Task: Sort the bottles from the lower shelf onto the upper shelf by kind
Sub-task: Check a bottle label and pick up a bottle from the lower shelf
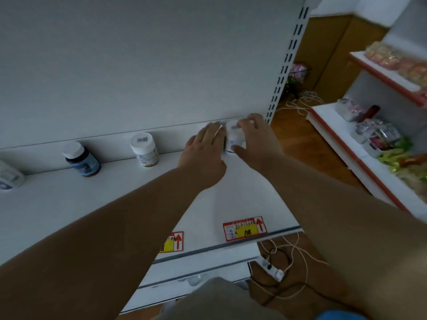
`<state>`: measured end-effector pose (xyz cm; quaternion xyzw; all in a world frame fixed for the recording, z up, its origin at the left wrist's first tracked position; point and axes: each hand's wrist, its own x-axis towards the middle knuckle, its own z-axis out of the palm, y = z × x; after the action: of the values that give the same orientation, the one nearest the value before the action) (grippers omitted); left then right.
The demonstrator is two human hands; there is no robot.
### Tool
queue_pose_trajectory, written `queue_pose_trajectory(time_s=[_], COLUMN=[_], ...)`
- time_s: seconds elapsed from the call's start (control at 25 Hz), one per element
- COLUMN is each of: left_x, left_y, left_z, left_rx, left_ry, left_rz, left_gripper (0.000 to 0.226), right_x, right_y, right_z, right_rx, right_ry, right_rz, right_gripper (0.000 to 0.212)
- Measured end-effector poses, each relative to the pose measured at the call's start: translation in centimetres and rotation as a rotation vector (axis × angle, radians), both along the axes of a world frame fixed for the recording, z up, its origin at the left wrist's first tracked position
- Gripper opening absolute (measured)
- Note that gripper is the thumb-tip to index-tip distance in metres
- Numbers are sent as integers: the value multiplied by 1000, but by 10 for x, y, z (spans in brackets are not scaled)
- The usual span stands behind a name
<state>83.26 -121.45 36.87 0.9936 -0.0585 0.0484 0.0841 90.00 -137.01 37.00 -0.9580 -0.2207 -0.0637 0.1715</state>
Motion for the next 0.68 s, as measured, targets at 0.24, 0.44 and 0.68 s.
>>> queue_pose_trajectory(time_s=[0.24,0.44,0.68], left_x=[-64,-147,-292], left_y=[26,72,115], left_z=[-4,-9,-10], left_rx=[-124,-109,-39], left_ry=[-84,-114,-126], left_rz=[-5,182,585], left_gripper=[64,59,47], right_x=[-81,-130,-196], right_y=[13,64,145], right_z=[-1,10,12], right_rx=[50,131,235], right_ry=[-74,-59,81], right_rz=[-99,143,564], right_gripper=[47,42,46])
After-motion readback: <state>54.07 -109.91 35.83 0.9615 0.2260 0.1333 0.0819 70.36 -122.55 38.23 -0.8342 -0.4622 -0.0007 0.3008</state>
